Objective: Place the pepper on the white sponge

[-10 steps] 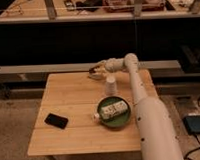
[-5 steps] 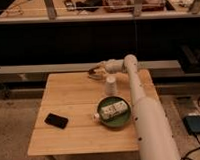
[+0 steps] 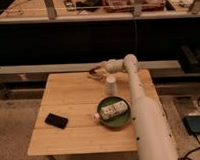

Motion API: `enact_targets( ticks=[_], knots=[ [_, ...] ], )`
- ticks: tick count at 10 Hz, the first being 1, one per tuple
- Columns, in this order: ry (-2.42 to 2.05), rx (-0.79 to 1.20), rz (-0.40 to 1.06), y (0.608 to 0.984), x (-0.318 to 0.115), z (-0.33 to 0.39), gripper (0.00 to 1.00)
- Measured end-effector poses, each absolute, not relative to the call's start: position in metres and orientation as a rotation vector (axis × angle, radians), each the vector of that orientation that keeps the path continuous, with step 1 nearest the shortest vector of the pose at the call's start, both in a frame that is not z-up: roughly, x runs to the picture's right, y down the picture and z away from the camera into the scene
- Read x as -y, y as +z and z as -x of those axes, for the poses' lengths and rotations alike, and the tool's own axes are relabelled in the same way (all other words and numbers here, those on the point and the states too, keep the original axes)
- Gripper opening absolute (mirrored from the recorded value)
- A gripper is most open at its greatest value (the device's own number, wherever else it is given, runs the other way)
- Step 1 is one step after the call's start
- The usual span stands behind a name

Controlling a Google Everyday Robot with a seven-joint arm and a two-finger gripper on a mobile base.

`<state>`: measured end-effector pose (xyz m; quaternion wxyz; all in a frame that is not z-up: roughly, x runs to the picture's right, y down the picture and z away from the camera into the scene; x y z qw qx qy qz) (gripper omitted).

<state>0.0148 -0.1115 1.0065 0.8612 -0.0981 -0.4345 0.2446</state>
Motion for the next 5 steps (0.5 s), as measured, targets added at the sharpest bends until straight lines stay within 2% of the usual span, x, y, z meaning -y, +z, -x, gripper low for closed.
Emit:
enact_targets(
  ticks=[3, 5],
  knots=[
    [0.504, 0.904, 0.212, 1.0062, 0.1127, -0.0155, 0.79],
    [0.506, 0.898, 0.214, 1.0062, 0.1140, -0.0169, 0.80]
  ],
)
